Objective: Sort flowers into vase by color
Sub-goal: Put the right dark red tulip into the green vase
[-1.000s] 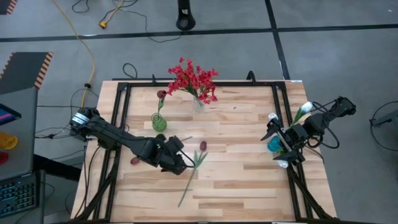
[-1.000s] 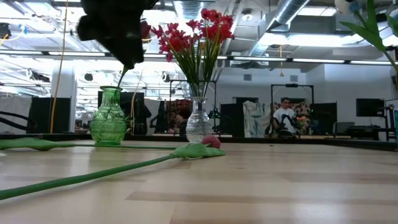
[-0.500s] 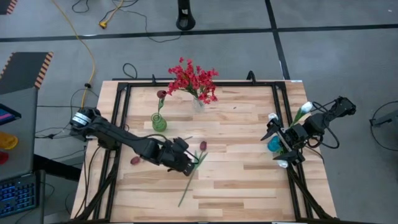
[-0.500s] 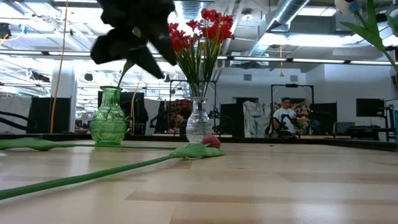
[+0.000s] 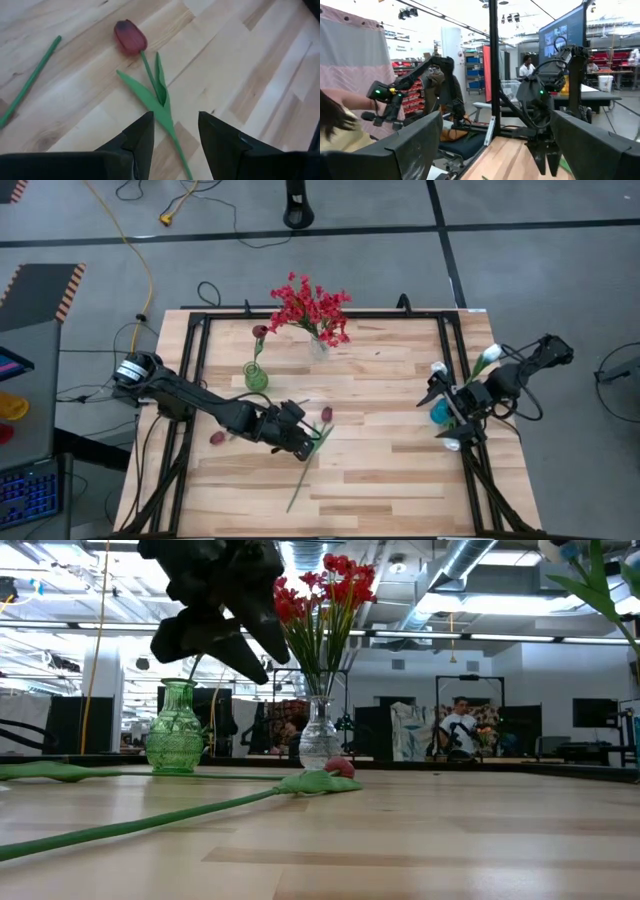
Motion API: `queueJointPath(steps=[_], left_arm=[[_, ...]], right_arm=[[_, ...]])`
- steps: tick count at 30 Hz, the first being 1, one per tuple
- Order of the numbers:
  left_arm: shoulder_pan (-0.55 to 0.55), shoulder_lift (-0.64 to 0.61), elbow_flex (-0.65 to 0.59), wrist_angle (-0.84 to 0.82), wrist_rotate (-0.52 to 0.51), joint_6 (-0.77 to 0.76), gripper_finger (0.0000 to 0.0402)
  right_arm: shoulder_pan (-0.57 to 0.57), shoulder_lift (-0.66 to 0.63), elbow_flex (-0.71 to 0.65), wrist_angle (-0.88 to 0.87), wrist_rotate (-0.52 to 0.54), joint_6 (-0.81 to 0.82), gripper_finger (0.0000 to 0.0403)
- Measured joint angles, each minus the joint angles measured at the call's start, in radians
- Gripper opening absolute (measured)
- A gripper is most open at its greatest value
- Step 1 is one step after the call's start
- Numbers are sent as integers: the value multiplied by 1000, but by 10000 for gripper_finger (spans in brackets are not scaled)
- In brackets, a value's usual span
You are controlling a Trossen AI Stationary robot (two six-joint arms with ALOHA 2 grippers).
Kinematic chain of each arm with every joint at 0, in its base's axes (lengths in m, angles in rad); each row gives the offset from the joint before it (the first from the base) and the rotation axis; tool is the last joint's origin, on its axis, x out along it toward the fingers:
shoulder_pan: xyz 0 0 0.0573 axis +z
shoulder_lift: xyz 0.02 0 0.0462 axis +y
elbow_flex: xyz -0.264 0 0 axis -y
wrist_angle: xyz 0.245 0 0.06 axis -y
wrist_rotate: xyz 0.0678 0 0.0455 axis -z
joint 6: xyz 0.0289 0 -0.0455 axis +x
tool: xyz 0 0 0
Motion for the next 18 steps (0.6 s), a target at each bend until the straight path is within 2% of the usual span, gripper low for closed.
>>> queueJointPath(steps=[5,11,18], left_arm=[[2,64,0,65,14,31,141],[23,155,7,154,96,90,141],[52,164,16,160,81,150,141]], right_arm=[[-33,50,0,36,73,-16,398],[-74,53,0,59,76,-38,398],[-83,47,0,97,76,-44,398]])
